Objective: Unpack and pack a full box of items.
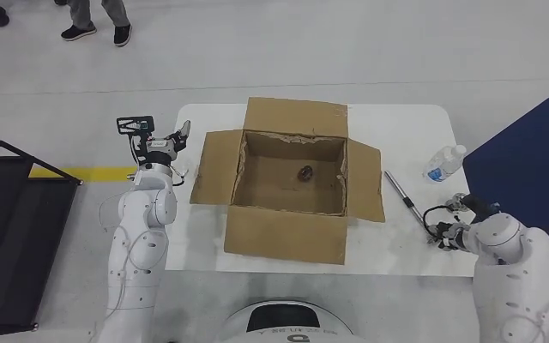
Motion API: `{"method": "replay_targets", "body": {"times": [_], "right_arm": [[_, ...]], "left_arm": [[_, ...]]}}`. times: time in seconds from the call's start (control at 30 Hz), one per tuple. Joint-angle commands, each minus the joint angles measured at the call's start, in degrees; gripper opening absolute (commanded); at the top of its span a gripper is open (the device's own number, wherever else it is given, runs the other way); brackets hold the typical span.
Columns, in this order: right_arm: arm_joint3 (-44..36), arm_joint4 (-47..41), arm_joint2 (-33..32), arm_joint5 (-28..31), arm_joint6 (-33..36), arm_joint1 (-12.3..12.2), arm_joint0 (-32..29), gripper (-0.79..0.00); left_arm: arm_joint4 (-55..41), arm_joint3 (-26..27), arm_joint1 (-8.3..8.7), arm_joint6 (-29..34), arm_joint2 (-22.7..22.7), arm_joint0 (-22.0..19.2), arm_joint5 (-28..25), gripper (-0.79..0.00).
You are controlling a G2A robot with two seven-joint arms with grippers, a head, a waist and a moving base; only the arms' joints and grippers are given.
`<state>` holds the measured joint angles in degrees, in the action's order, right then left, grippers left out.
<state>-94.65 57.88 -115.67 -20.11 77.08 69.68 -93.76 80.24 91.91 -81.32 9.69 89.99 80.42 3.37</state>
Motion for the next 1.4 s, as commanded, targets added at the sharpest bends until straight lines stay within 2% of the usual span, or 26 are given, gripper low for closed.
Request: {"method": "replay_targets", "body": {"times": [0.0, 0.23, 0.5, 0.53, 0.6, 0.63, 0.9, 1.37], "right_arm": [[-1.9, -1.5, -1.1, 0.2, -0.8, 0.0, -1.6, -0.785], [-6.5, -4.5, -2.2, 0.6, -2.7, 0.2, -6.0, -0.785], [-5.2, -3.3, -0.4, -0.2, -2.4, -0.1, -4.7, -0.770], [-5.3, -3.4, -0.5, -0.4, -2.6, -0.1, -4.7, -0.606], [-6.0, -3.8, -0.7, -0.6, -3.0, -0.1, -5.0, -0.480], [-6.4, -3.9, -0.8, -0.8, -3.3, -0.1, -5.3, -0.468], [-7.3, -3.5, 0.2, -1.9, -3.7, -0.3, -5.7, -0.483], [-3.5, 5.9, 7.6, -7.3, -0.2, -0.7, -0.1, -0.529]], "left_arm": [[0.0, 0.0, 0.00, 0.0, 0.0, 0.0, 0.0, 0.000], [0.0, 0.0, 0.00, 0.0, 0.0, 0.0, 0.0, 0.000], [0.0, 0.0, 0.00, 0.0, 0.0, 0.0, 0.0, 0.000], [0.0, 0.0, 0.00, 0.0, 0.0, 0.0, 0.0, 0.000], [0.0, 0.0, 0.00, 0.0, 0.0, 0.0, 0.0, 0.000], [0.0, 0.0, 0.00, 0.0, 0.0, 0.0, 0.0, 0.000], [0.0, 0.0, 0.00, 0.0, 0.0, 0.0, 0.0, 0.000], [0.0, 0.0, 0.00, 0.0, 0.0, 0.0, 0.0, 0.000]]}}
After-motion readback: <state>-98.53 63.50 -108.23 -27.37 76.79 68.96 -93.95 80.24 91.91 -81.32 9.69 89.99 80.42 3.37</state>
